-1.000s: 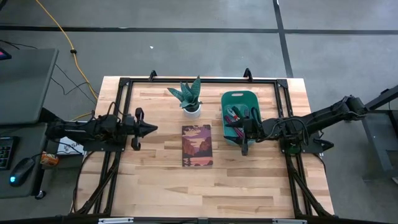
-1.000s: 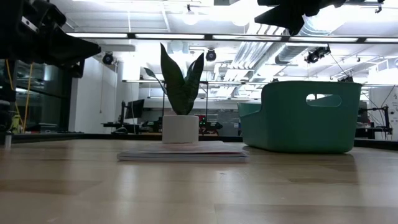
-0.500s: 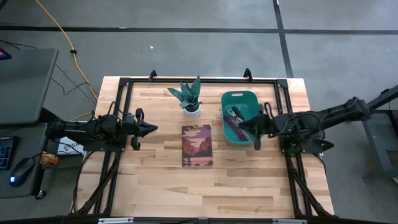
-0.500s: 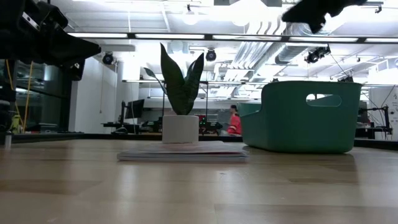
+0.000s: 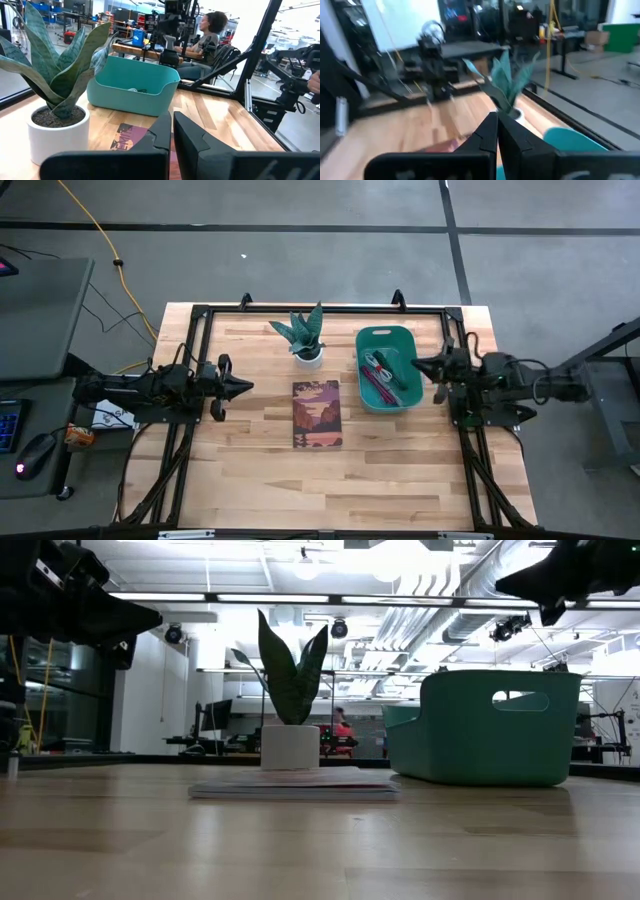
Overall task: Pick and place USB-C Cables
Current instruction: Return to Home Position
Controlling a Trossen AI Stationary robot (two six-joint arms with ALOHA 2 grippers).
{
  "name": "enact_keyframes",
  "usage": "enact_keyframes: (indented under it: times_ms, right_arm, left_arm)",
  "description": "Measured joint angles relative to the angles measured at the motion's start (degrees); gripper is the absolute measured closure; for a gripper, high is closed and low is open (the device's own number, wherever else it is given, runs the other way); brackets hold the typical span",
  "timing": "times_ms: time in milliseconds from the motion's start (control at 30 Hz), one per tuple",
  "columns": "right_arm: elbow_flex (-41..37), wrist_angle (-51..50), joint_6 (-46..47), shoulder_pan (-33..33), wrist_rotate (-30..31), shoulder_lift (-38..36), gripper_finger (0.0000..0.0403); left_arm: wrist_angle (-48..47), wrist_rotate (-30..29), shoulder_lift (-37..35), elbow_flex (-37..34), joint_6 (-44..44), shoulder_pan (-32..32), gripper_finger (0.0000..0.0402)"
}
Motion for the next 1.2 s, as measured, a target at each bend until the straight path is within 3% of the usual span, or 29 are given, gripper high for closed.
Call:
enact_keyframes:
  times_ms: [133, 333, 433, 733, 1200]
  right_arm:
    - [-3.7, 2.2, 0.7, -4.5, -7.3, -5.2, 0.0402]
    - [-14.4, 16.2, 1.2, -7.1, -14.1, -6.3, 0.0402]
    - [-19.2, 21.6, 1.2, -7.2, -14.2, -6.3, 0.0403]
    - [-19.1, 11.8, 1.3, -7.0, -12.0, -6.1, 0.0403]
    - [-19.1, 11.9, 2.9, -7.0, -11.5, -4.7, 0.0403]
  left_arm:
    - [0.0, 0.0, 0.0, 0.0, 0.0, 0.0, 0.0401]
    - [0.0, 0.0, 0.0, 0.0, 0.0, 0.0, 0.0401]
    - [0.0, 0.0, 0.0, 0.0, 0.0, 0.0, 0.0401]
    - [0.0, 0.0, 0.0, 0.0, 0.0, 0.0, 0.0401]
    - [0.0, 0.0, 0.0, 0.0, 0.0, 0.0, 0.0401]
